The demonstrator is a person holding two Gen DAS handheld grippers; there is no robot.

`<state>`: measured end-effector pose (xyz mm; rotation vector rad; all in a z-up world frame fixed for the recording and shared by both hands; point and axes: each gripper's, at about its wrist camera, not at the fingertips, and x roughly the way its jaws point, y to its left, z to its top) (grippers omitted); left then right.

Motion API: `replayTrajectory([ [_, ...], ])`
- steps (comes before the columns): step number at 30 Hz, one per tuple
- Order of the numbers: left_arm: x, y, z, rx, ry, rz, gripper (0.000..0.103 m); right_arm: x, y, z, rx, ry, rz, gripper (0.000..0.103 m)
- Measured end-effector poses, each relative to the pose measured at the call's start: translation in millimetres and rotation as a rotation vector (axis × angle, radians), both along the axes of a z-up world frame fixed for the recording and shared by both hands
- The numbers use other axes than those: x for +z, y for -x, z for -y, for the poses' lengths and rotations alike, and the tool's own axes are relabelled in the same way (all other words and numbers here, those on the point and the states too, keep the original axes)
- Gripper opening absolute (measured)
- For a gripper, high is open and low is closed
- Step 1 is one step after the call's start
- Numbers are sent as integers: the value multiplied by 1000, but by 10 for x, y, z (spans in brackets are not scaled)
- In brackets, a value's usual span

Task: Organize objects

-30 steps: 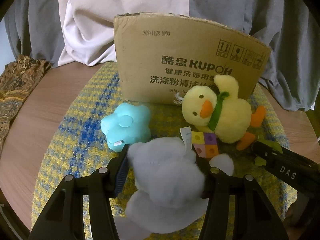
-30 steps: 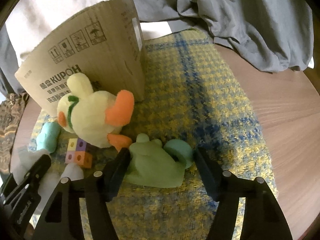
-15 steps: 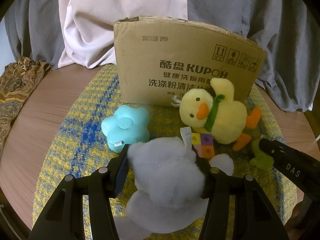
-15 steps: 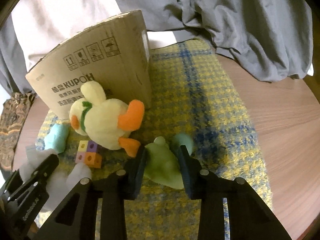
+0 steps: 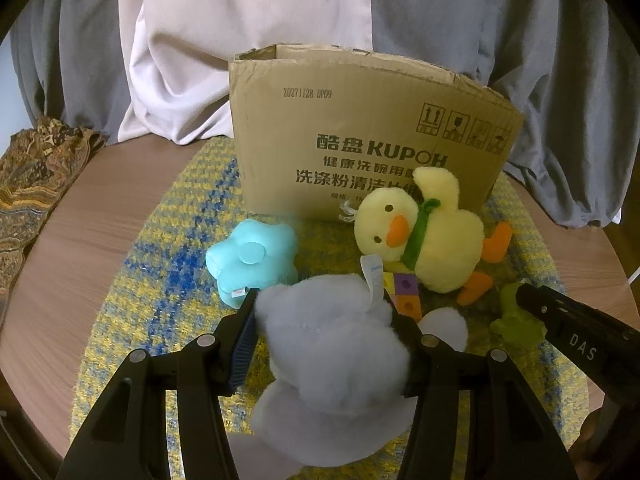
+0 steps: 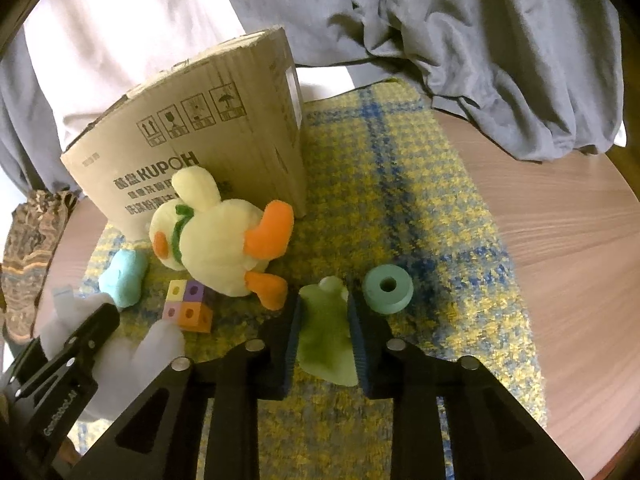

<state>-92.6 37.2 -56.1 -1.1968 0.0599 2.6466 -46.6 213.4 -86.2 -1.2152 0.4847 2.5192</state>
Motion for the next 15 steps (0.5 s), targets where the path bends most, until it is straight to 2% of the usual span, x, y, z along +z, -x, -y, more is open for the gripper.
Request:
replayTrajectory([
  [2,21,-5,1,-1,-3,-3,54,24,-7,-1,4,4,-8,5],
  [3,28,-4,5,-1,-4,-4,54,27,-5,0,9,12,-8,2],
  [15,109,-16,27,1,-12,-16,54,71,-28,70,23,24,-27,2],
])
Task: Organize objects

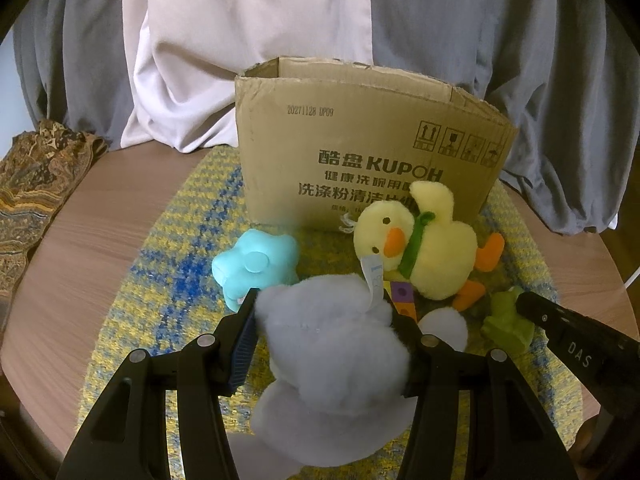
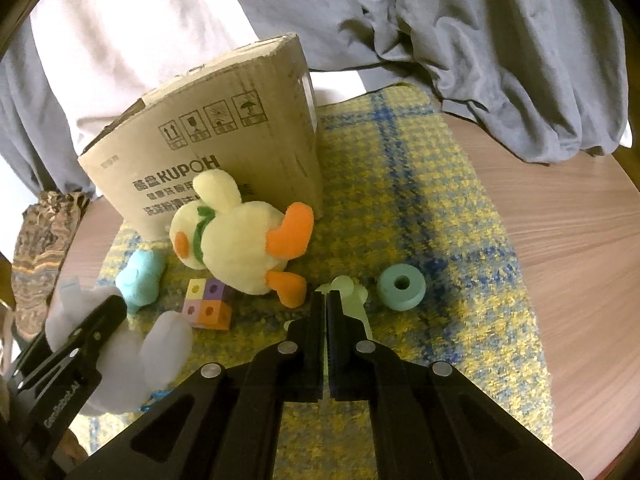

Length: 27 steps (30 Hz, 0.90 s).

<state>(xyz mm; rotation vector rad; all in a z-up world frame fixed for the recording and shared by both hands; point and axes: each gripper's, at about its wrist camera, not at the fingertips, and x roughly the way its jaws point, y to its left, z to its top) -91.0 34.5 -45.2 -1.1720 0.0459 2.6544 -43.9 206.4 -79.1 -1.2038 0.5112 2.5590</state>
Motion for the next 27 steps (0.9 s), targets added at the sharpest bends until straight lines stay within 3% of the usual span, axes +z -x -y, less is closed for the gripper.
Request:
replayTrajectory([
  [21,19,13,3,0,-5,0,54,66,-21,27,2,-16,-10,3],
  [23,17,16,5,-2,-6,1,54,67,-25,19,1,-21,-11,10],
  [25,17,20,4,-2,-5,1,54,79,-34,16,-4,-29,-17,35],
  [27,17,21,2,-3,-4,0,54,92,-47,12,-13,-40,-21,52],
])
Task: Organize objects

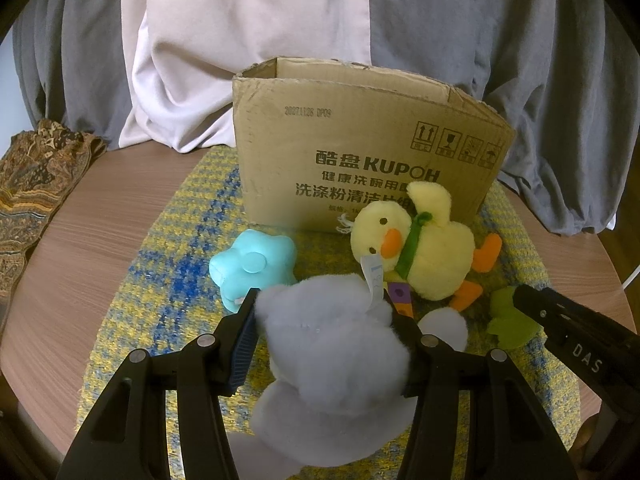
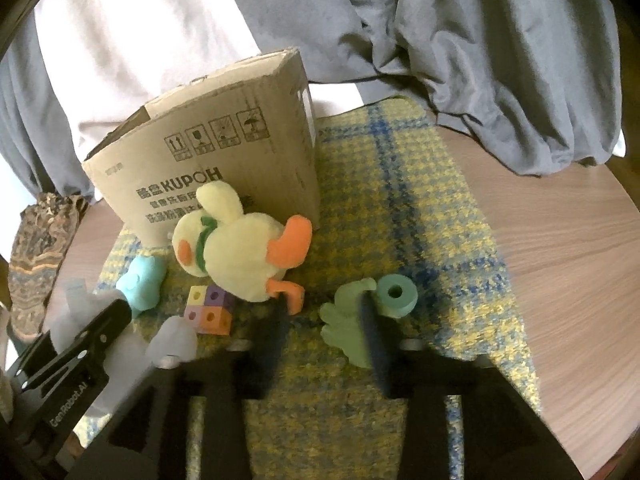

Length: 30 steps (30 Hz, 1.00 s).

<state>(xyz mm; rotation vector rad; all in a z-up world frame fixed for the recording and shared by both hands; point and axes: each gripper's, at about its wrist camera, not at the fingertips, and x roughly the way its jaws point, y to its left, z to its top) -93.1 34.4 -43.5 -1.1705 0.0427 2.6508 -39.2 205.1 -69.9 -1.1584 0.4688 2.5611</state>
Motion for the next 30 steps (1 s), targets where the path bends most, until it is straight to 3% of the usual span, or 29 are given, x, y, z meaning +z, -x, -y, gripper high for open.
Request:
replayTrajectory([
  [1,-4,-2,-3,-1,1,0,53,0,-3,-5,-3,-1,0,59],
  [5,-18,-7,-20,-5,4,1,54,-46,5,-42,-8,11,15,72],
  [7,-30,-10,-31,-8,5,3,53,-77,4,-60,-10,14,21,84],
  [9,-47,-15,-51,-12,9,4,53,-102,15,-71,-14,7,30,88],
  [26,-159,14,-112,-16,28,23,53,-401,188,-151,-19,62,107,89],
  [29,-168,21,-123,-17,31,25,53,-442,217,-171,-23,77,113,85],
  [30,-168,24,-123,-17,31,26,53,-455,223,-178,-24,82,116,80],
])
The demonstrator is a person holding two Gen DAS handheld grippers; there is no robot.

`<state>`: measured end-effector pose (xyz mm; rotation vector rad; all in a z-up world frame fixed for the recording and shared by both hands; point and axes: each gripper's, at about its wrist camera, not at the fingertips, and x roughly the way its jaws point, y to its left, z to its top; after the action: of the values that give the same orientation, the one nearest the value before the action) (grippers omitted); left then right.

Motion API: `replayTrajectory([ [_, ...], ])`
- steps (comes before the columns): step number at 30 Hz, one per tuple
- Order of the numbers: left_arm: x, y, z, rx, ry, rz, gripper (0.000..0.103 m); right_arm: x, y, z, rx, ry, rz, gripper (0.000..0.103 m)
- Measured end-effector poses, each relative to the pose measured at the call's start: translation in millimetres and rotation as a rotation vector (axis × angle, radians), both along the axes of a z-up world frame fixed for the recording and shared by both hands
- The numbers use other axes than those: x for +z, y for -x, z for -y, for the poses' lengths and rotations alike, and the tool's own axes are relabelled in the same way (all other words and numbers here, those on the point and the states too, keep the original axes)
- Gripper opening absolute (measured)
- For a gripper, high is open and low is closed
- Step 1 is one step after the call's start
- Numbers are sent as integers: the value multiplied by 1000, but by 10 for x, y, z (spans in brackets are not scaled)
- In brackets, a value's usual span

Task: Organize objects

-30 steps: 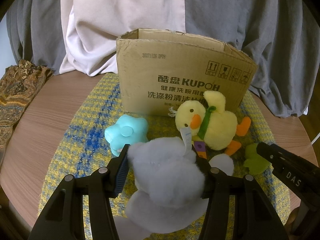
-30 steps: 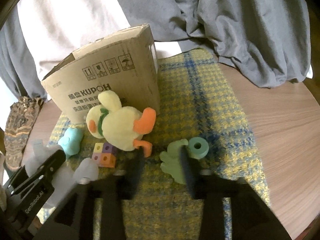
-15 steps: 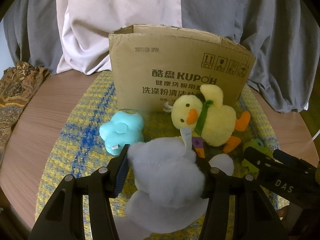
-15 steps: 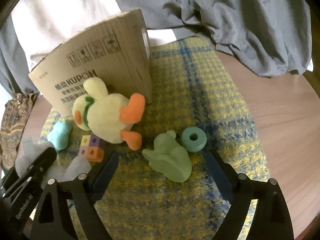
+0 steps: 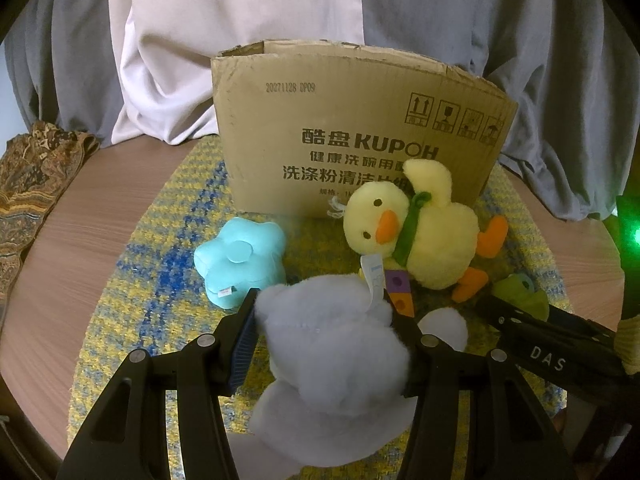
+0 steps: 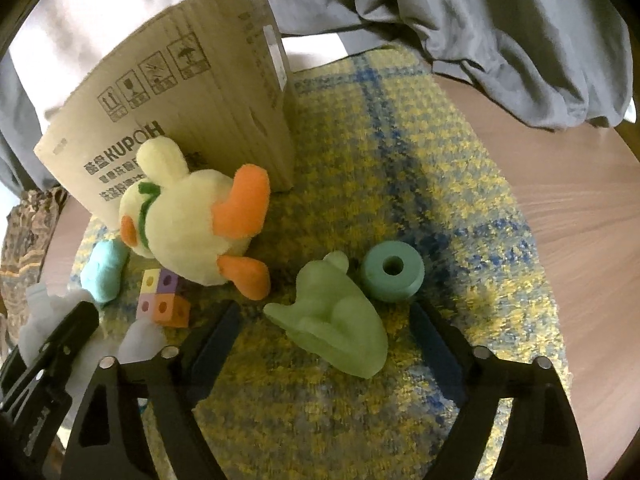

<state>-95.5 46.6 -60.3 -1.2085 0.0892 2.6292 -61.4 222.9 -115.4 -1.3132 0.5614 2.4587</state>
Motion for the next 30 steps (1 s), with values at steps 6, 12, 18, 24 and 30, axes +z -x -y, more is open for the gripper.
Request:
replayTrajectory([
  [6,-12,2,-1,1,2,2,53,-39,19,-23,-2,28,5,52],
  [12,-8,-7,-6,0,3,-1,54,-16,8,-13,-3,25,-2,50],
  [18,33,-19,6,4,-1,-9,53,68,-33,45,6,0,-17,50],
  [24,104,-35,32,6,-8,-21,54,215,-79,85,7,-36,-43,50],
  [30,170,-42,65,9,-15,-32,54,402,-155,140,12,-84,-76,50],
])
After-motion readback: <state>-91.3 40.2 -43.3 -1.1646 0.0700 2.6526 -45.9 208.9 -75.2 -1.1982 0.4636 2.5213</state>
